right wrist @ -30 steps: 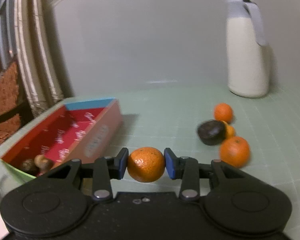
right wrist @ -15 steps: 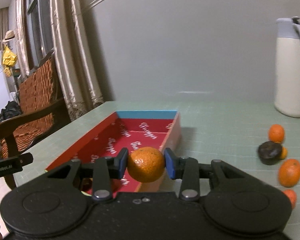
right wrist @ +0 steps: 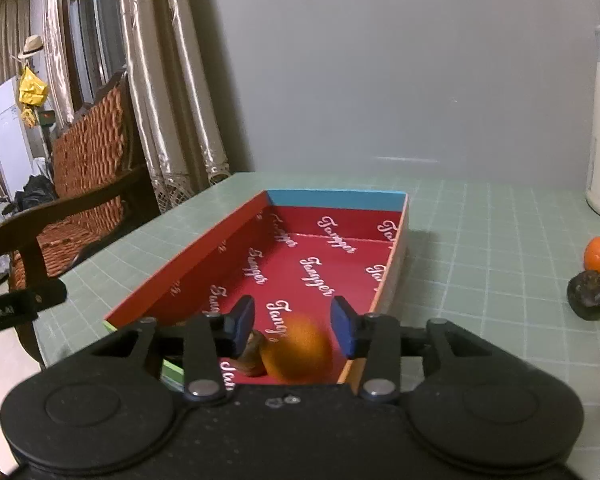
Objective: Organize fruits
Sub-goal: 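Carry the mandarin into the red box and open the right gripper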
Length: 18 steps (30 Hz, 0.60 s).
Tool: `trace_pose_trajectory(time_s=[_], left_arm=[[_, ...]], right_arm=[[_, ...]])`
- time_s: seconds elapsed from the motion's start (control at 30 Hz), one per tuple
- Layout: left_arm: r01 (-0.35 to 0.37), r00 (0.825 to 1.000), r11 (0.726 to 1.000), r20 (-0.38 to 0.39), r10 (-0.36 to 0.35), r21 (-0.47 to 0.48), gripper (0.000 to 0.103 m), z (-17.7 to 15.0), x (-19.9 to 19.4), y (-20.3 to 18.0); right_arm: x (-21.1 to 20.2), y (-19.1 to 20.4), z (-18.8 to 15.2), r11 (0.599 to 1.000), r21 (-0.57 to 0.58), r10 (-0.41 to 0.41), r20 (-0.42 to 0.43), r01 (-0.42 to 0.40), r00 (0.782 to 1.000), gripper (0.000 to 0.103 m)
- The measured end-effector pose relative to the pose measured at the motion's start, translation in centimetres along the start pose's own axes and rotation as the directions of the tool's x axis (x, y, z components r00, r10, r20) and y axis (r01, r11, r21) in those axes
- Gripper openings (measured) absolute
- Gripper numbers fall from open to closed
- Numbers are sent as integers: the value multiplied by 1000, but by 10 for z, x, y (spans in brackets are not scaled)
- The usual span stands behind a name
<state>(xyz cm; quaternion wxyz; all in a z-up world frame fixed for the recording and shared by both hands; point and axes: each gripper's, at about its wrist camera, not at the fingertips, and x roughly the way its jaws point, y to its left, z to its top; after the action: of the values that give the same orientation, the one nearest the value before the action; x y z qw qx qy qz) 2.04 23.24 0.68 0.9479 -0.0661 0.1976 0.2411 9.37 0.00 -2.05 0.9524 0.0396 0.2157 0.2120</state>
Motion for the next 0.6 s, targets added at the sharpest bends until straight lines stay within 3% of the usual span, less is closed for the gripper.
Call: trace_pose_trajectory(time_s=[0.13,0.23,0.27,0.6], left_arm=[[5,1000,1000,1,-5,9,103,0,-1,-4],[7,1000,1000,1,-7,19,103,-1,-1,-8],[7,1000,1000,0,-7,22,103,-1,-1,-10],[46,999,997,5,-47,63,103,-2,-8,-38]], right_arm=[[-9,-4,1,1000,8,-2,29,2,1000,44],[-17,-13,2,999,34,-2,54,0,999,55],[-20,-17,2,999,36,-13,65,11,998,61],[-52,-49,-4,985,-14,-168,136,172,976,76]])
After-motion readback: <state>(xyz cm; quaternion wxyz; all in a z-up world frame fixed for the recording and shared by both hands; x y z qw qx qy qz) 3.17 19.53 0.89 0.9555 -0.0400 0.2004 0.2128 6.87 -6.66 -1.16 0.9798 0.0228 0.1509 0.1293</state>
